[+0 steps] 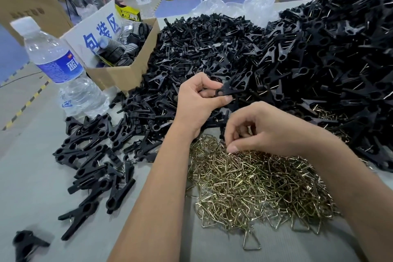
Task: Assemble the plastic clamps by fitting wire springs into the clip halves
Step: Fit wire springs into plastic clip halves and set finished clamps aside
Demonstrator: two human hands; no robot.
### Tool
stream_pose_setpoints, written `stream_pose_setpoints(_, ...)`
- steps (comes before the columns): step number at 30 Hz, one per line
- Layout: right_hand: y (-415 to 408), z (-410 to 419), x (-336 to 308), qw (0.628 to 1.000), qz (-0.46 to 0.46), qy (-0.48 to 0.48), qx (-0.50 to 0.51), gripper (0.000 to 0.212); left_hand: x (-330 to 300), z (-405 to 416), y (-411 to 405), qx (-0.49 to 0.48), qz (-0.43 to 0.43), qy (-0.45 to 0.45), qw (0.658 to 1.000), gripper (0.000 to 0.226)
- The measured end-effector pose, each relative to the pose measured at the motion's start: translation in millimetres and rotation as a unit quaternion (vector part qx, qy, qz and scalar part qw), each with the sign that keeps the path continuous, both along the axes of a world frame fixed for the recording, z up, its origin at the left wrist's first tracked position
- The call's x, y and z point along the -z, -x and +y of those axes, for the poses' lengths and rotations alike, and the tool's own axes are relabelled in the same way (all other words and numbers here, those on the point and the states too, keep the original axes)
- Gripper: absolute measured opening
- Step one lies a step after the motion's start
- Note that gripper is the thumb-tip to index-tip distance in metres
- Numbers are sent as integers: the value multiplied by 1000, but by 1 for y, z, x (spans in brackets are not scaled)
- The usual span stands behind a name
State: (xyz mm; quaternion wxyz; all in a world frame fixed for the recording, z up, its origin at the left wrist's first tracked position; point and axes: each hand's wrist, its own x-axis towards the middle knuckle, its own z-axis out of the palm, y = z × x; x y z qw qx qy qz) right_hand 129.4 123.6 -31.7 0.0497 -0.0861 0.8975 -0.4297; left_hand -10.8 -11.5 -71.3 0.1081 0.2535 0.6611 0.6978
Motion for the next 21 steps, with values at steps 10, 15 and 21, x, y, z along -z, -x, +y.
stream_pose_setpoints(10, 0, 21, 11, 927, 110, 321, 158, 8, -1, 3, -3, -31, -2, 17, 999, 33)
stream_pose_setpoints(15, -6, 34, 13, 975, -9, 216, 57, 12, -2, 2, -3, -50, 14, 35, 998, 32)
stream_pose_setpoints(21, -4, 25, 14, 952, 24, 300, 52, 18, -1, 1, 0, -54, 23, 26, 998, 34)
